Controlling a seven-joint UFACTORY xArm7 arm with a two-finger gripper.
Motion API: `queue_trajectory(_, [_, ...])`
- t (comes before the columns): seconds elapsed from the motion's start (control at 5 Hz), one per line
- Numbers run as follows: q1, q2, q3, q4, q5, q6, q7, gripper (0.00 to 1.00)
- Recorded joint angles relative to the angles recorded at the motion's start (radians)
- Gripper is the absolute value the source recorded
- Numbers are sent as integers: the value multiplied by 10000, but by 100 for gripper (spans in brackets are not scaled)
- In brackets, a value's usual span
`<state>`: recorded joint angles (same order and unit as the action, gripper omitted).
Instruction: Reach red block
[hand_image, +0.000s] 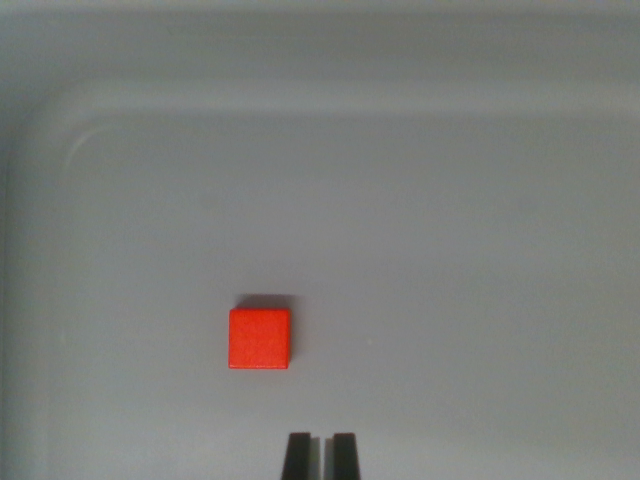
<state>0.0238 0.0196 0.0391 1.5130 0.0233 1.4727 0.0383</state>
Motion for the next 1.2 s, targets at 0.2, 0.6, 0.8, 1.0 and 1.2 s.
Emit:
queue_trajectory(0.2, [34,110,14,-181,-35,-274,34,0])
queue_trajectory(0.6, [71,231,30,-382,-74,-577,72,0])
queue_trajectory(0.8, [71,231,30,-382,-74,-577,72,0])
queue_trajectory(1.0, [116,375,49,-620,-121,-938,116,0])
queue_trajectory(1.2, [116,375,49,-620,-121,-938,116,0])
